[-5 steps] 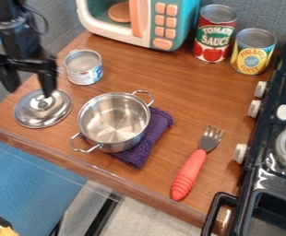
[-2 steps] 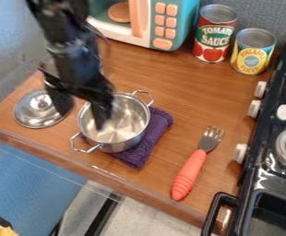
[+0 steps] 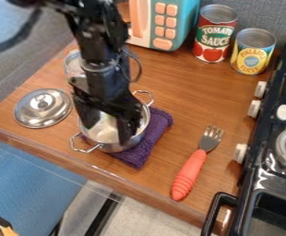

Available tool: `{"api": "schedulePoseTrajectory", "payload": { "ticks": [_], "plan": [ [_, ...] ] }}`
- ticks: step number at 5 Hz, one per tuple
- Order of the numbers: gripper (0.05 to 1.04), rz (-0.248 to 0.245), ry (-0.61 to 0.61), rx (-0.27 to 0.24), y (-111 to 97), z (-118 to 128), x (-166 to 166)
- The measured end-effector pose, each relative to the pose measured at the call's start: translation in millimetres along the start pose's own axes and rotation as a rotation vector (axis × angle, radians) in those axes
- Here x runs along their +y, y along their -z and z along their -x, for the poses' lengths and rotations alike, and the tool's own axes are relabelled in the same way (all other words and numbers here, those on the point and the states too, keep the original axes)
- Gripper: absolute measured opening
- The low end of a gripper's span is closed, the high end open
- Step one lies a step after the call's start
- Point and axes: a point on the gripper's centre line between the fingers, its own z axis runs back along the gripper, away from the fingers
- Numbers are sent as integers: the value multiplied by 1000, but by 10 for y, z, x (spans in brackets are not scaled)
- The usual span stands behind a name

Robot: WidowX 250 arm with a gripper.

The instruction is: Move a silver pot from the purple clothe onto the table

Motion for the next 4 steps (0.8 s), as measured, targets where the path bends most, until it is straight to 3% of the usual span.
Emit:
{"api": "schedulePoseTrajectory", "payload": {
  "ticks": [1, 2, 3, 4],
  "plan": [
    [1001, -11, 9, 9, 63, -3, -23],
    [1001, 10, 38, 30, 81, 6, -52],
    [945, 13, 63, 40, 84, -7, -52],
    [657, 22, 62, 60, 106, -41, -57]
  ]
}}
